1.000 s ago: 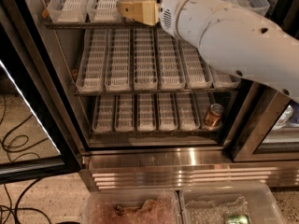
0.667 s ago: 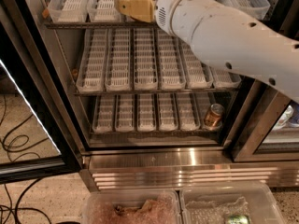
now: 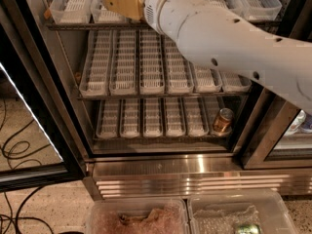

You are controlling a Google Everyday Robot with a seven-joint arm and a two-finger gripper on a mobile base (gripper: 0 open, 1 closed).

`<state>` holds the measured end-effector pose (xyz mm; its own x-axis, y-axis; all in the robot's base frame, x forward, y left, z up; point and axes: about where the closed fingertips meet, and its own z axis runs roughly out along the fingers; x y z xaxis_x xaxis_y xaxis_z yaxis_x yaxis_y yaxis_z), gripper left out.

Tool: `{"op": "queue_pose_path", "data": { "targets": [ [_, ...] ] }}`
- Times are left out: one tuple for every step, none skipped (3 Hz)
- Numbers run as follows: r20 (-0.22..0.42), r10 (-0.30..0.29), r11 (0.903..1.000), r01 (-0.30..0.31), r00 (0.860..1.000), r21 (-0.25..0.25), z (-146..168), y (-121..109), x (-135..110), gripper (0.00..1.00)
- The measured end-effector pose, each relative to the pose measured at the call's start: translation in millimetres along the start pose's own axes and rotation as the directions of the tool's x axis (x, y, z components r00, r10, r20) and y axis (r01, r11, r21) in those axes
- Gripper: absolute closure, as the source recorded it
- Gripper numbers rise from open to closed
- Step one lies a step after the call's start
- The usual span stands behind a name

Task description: Pick coke can from top shelf of fridge

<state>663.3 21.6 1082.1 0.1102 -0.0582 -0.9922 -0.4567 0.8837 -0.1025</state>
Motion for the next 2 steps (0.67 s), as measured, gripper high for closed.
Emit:
{"op": "queue_pose_path", "data": {
  "targets": [
    [0.027,0.009,0.9999,-0.008,1.0,-0.012,16.4,9.7,-6.1,0.0],
    [0.027,0.009,0.9999,-0.009,1.0,-0.012,16.7,9.9,-6.3,0.0]
  ]
}}
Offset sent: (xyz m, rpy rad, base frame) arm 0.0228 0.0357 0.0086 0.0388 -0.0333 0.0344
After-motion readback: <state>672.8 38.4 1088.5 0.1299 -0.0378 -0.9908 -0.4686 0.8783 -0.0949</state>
